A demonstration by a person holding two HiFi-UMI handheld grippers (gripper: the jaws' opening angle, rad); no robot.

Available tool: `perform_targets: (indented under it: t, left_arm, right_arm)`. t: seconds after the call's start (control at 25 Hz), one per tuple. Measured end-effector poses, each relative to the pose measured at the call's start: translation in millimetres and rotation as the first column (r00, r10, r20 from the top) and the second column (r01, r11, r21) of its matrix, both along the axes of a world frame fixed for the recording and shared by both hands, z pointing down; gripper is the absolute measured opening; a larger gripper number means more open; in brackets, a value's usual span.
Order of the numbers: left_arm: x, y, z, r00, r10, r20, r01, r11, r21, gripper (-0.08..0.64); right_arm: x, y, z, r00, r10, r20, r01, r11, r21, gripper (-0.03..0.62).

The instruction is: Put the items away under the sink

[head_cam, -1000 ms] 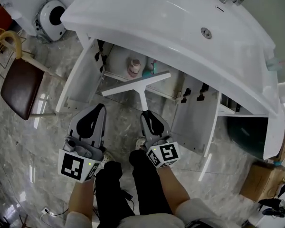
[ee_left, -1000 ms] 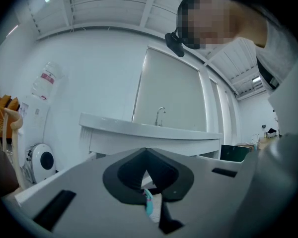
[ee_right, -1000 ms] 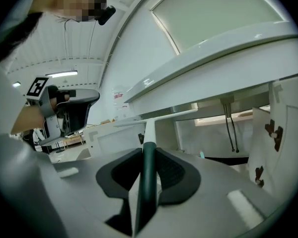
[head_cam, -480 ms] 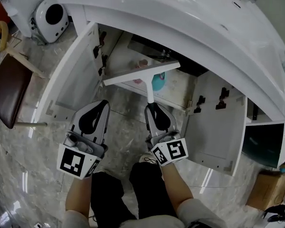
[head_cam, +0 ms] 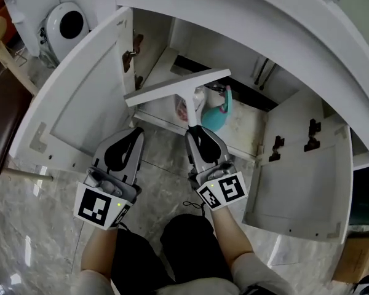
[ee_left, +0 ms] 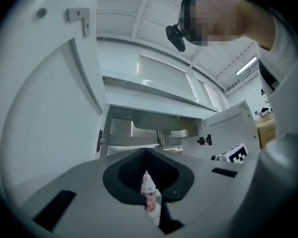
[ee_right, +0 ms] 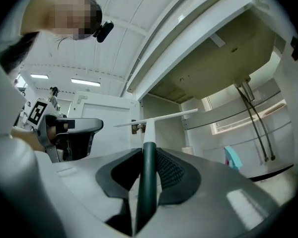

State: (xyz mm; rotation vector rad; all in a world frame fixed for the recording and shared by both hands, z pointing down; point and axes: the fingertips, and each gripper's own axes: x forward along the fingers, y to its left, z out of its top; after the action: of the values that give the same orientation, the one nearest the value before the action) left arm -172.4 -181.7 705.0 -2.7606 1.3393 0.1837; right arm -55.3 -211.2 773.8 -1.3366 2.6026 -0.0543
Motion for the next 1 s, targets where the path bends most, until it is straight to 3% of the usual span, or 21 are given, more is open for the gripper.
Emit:
perform_targets:
  t: [0.16, 0.36, 0.52, 0.72, 1.0]
  left_arm:
    - [0.1, -0.3, 15.5, 1.000, 0.013, -0.004, -0.013, 1.000, 0.008, 0.000]
    - [-5.6, 1.0, 22.3, 1.000, 0.003, -0.006, -0.003, 1.000, -0.025, 0.000]
    - [-0.1, -1.0, 19.2, 1.000, 0.018, -0.010, -0.018, 1.000, 0.015, 0.000]
    - [11.5, -1.9, 26.8, 0.999, 0.039, -0.022, -0.039, 0.999, 0.012, 0.000]
    - [18.7, -1.7, 31.5, 0.999, 0.050, -0.007, -0.050, 0.999, 0.015, 0.000]
  right_arm:
    - [-9.7, -12.2, 12.4, 0.999, -0.038, -0.003, 0.038, 0.999, 0.025, 0.100]
    - [-5.2, -17.1, 6.4, 1.000, -0.015, 0.025, 0.014, 0.999, 0.036, 0.100]
    - [13.9, -15.8, 3.2, 0.999, 0.041, 0.004, -0.041, 0.998, 0.043, 0.100]
    - [48.6, -14.5, 7.8, 0.992, 0.127, -0.006, -0.127, 0.992, 0.027, 0.100]
    - [107.6, -16.4, 15.7, 0.960, 0.280, -0.012, -0.280, 0.960, -0.006, 0.100]
